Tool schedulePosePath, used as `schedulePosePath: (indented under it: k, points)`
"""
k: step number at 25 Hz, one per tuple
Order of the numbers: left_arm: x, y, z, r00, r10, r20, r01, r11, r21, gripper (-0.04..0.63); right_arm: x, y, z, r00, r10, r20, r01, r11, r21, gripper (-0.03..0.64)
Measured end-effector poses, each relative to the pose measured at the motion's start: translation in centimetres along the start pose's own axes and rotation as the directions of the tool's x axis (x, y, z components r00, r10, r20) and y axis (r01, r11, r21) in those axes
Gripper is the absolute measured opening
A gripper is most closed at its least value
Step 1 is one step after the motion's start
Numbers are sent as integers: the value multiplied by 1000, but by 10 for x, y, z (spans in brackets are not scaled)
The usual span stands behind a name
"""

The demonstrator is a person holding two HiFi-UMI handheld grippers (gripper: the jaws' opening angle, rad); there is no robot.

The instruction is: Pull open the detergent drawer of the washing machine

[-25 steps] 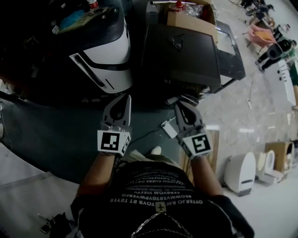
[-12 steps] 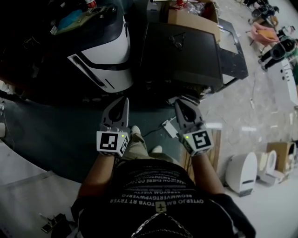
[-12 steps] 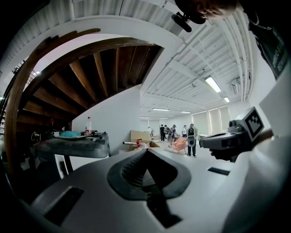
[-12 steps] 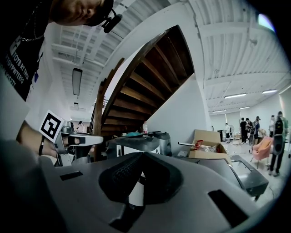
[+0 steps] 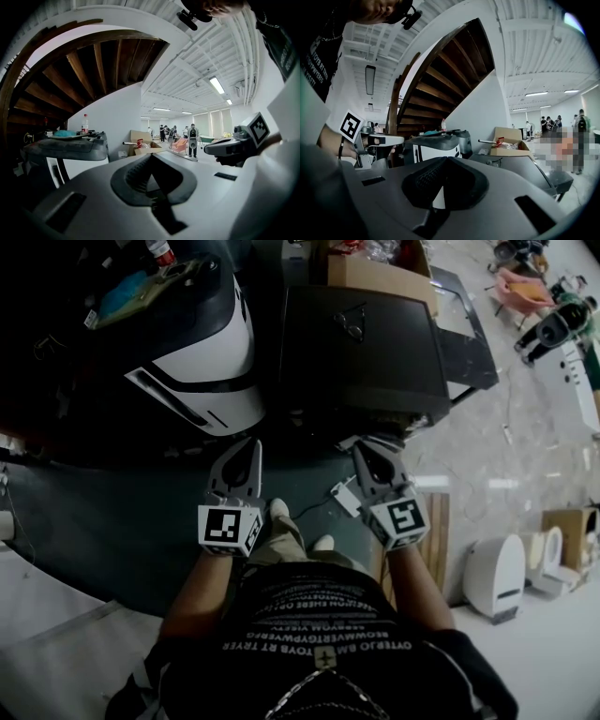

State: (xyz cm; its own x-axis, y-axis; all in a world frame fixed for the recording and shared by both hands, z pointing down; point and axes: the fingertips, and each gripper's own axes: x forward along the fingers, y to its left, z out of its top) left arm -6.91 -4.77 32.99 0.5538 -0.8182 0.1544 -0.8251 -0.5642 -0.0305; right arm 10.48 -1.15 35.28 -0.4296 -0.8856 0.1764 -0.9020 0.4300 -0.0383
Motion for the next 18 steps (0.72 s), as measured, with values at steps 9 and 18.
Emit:
schedulePosePath:
  k: [9,18]
  points:
    - [35,36,-29,998,-43,-47,43,999,-8,3,48,-18,-24,997,-38,-67,40,999,28,2]
    - [72,59,-58,993,-71,-90,67,997,-47,3,87,-34,-57,988,-72,-137,80,996,51,2]
